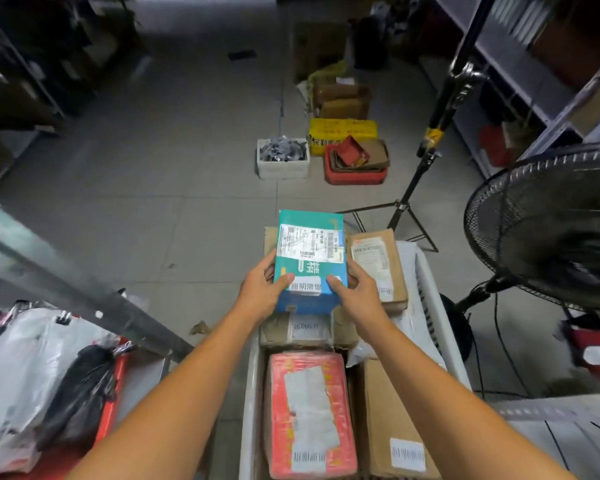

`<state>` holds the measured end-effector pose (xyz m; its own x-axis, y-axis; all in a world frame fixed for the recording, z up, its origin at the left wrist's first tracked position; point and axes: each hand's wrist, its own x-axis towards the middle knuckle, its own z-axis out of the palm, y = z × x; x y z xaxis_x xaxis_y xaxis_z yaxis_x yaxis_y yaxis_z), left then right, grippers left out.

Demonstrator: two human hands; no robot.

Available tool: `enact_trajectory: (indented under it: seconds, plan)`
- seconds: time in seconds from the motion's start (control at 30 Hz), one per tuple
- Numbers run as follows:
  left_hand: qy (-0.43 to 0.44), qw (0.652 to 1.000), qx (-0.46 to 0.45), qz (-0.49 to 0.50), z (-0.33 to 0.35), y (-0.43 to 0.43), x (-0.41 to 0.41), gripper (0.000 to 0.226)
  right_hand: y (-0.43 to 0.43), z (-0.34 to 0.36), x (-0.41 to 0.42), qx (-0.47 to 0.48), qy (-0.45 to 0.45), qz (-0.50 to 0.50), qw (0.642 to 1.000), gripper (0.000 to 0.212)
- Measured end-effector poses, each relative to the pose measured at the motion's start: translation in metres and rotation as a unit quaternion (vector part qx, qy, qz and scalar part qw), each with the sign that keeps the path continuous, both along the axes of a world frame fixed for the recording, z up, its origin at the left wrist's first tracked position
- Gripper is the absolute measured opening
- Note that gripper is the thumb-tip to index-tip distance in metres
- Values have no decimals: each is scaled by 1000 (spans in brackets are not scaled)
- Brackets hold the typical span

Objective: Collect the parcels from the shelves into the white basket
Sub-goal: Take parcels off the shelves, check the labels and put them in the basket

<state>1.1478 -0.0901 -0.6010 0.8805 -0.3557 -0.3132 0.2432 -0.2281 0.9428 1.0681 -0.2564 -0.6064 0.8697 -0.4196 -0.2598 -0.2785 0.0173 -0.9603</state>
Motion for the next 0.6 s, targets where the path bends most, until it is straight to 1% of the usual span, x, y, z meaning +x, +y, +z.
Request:
enact_trajectory:
  seconds: [0.17, 0.33, 0.43, 0.5, 0.6]
  plan:
    - [3, 999, 37, -15, 4, 2, 2, 63, -6, 4, 2, -17, 30, 39, 999, 44]
    - [-8, 988, 143, -54, 22, 3, 3, 58, -17, 26, 3, -77, 107, 78, 988, 38]
    - [-46, 969, 221, -101, 41, 6, -3, 51, -26, 49, -8, -156, 165, 102, 969, 39]
    - [-79, 948, 271, -146, 59, 6, -8, 51, -33, 72, -23, -195, 198, 101, 955, 46]
    - [-128, 916, 327, -194, 91, 2, -19, 52, -41, 110, -50, -236, 219, 84, 943, 51]
